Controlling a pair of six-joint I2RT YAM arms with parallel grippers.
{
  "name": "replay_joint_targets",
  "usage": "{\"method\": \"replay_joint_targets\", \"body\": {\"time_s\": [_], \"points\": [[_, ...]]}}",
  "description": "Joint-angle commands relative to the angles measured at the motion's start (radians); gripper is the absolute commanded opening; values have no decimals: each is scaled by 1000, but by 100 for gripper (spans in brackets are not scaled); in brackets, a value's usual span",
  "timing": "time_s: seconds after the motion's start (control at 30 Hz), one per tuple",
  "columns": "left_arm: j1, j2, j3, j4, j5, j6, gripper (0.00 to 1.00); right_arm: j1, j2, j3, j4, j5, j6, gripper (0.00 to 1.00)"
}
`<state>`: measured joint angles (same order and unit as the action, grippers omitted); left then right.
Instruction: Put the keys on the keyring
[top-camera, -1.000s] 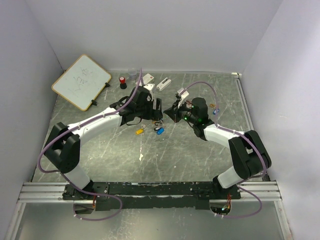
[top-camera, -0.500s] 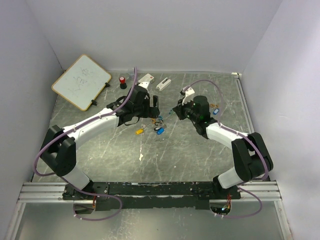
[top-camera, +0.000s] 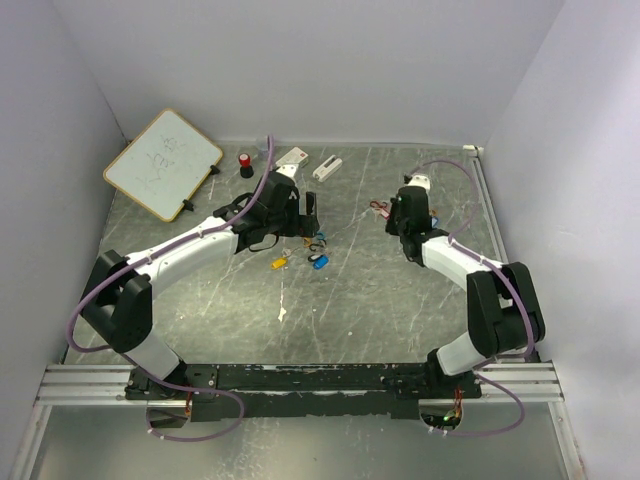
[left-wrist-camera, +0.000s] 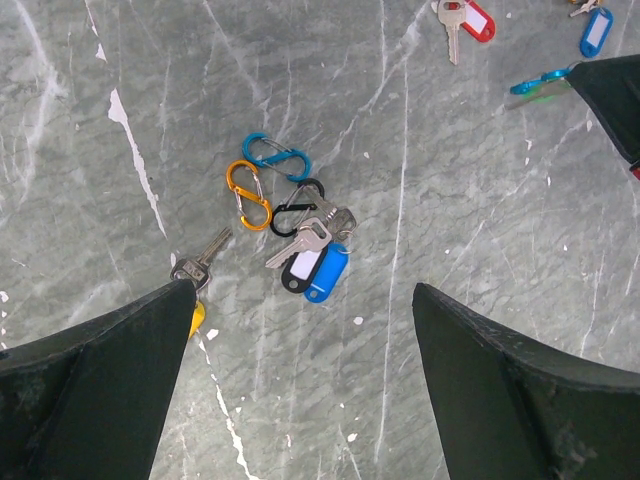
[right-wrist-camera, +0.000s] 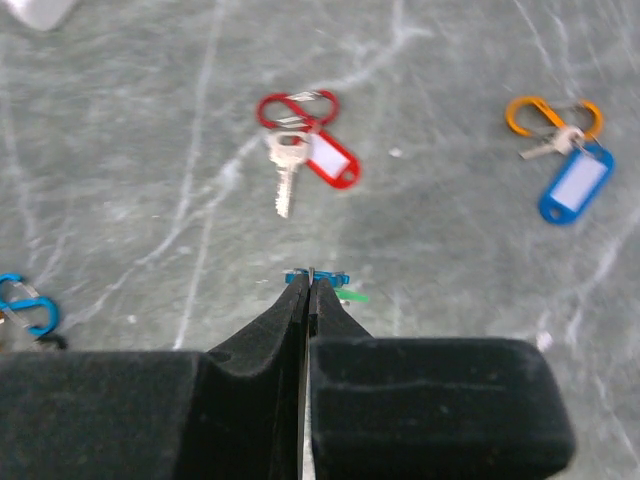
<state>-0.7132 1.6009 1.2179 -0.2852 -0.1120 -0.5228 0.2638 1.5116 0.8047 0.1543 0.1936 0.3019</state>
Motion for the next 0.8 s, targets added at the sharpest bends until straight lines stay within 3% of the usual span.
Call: {"method": "replay_joint_targets", "body": {"time_s": [0.0,0.6,0.63,0.67,0.7,0.77], "points": [[4,2,-6,6,-8,-11,100,-31,19,35,-109,145,109,0],[4,10,-2,6,3,-11,100,-109,-10,12,-286,418,335,1],[5,11,-2,6,5,-11,100,-110,-6,17,-290,416,335,6],[6,11,1,5,5,-12,100,-109,-2,22,-296,419,340,19],[5,12,2,4,4,-12,100,-110,-2,26,-301,422,346,40],[5,13,4,3,3,-12,100,-109,-5,27,-292,416,339,59]]}}
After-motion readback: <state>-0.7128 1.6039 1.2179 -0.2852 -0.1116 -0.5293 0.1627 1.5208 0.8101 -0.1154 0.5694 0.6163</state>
